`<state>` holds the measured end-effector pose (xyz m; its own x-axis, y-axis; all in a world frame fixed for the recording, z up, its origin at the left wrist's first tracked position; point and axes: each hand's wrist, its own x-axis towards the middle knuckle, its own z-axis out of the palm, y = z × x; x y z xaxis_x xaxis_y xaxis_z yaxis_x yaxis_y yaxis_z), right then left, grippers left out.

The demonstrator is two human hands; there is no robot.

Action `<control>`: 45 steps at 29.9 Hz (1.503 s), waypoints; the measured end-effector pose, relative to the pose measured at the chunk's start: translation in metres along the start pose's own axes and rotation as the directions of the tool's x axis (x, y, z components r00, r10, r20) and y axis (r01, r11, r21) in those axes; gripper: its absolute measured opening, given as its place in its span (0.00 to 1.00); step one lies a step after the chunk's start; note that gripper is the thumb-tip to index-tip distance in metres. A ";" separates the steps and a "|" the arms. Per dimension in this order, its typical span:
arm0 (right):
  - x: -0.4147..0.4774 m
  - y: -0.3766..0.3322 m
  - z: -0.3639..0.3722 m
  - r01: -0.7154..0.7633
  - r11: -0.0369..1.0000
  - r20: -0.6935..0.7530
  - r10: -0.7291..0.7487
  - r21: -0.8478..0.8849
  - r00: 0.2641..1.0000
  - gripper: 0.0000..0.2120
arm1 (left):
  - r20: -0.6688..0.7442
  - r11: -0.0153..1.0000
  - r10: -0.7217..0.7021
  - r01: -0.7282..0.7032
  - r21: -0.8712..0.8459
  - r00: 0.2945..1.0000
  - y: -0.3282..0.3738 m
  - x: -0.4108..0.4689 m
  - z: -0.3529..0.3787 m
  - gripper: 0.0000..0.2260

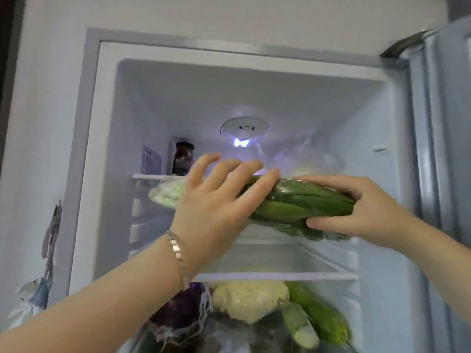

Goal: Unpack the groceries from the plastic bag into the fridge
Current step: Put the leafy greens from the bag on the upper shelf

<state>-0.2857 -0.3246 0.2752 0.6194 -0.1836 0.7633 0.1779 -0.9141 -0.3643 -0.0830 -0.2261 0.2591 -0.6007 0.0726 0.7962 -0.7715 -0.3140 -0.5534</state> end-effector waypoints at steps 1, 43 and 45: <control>0.003 0.000 -0.002 0.039 0.999 -0.080 -0.041 -0.022 0.996 0.29 | -0.030 0.998 -0.020 0.022 0.052 0.999 -0.008 0.008 0.006 0.24; 0.088 0.030 0.047 -0.022 0.670 -0.219 -0.211 -0.742 0.953 0.08 | 0.855 0.932 -0.276 0.340 0.126 0.439 -0.072 -0.019 0.032 0.23; 0.070 0.016 0.056 0.080 0.750 -0.101 -0.193 -0.656 0.976 0.06 | 0.896 0.919 -0.278 0.367 0.143 0.347 -0.069 -0.017 0.010 0.27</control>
<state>-0.1970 -0.3317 0.2928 0.4925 -0.0391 0.8695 -0.3187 -0.9377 0.1384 -0.0172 -0.2148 0.2864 0.1944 -0.7355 0.6490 -0.8995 -0.3976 -0.1812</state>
